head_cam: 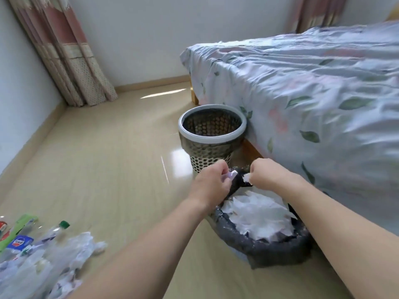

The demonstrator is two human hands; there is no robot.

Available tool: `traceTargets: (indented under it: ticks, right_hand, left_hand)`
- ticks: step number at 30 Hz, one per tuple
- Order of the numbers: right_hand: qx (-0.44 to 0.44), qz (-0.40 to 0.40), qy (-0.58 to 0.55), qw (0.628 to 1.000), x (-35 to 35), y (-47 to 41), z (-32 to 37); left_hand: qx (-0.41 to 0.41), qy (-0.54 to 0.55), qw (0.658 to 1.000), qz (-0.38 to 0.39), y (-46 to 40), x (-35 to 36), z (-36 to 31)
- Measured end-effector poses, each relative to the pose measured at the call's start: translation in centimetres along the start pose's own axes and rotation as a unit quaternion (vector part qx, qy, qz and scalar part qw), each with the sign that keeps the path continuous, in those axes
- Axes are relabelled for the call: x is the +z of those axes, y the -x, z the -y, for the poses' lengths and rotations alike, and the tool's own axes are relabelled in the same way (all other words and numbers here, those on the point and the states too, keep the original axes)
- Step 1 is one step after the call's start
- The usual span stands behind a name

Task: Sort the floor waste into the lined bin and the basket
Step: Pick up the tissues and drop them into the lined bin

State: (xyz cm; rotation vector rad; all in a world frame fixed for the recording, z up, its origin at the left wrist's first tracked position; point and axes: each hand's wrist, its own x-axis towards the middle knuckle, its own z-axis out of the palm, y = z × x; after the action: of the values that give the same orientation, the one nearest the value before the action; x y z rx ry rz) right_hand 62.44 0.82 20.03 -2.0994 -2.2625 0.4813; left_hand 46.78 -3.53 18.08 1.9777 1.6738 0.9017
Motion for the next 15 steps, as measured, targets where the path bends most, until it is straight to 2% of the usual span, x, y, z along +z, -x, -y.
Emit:
traceTargets:
  ticks: [2, 3, 4, 6, 7, 8, 10, 12, 15]
  right_hand:
    - [0.026, 0.023, 0.023, 0.999, 0.7, 1.0, -3.0]
    - [0.036, 0.048, 0.035, 0.998, 1.5, 1.2, -4.4]
    - [0.038, 0.084, 0.043, 0.995, 2.4, 1.2, -5.5]
    - [0.04, 0.169, 0.056, 0.983, 4.0, 1.1, -6.7]
    - [0.042, 0.195, 0.059, 0.978, 4.2, 1.1, -6.9]
    - [0.041, 0.2, 0.054, 0.977, 3.9, 0.8, -7.0]
    - [0.031, 0.165, 0.015, 0.986, 2.3, 0.4, -6.4]
    - [0.014, 0.091, -0.019, 0.996, 0.2, -0.2, -4.6]
    - [-0.049, 0.034, -0.047, 0.997, -0.6, -0.5, 0.4]
  left_hand:
    - [0.03, -0.049, 0.998, 0.014, -0.8, 3.2, -1.0]
    - [0.041, -0.094, 0.994, 0.047, -1.1, 4.8, -1.2]
    - [0.05, -0.167, 0.978, 0.113, -1.2, 6.2, -1.0]
    - [0.072, -0.333, 0.897, 0.28, -1.0, 7.8, -0.5]
    - [0.081, -0.384, 0.859, 0.328, -1.0, 8.1, -0.3]
    - [0.088, -0.398, 0.851, 0.332, -1.1, 7.8, -0.3]
    - [0.084, -0.351, 0.894, 0.264, -1.6, 6.1, -0.4]
    - [0.077, -0.3, 0.933, 0.185, -2.2, 3.0, -0.2]
    - [0.044, -0.274, 0.95, 0.142, -2.0, -2.4, 1.8]
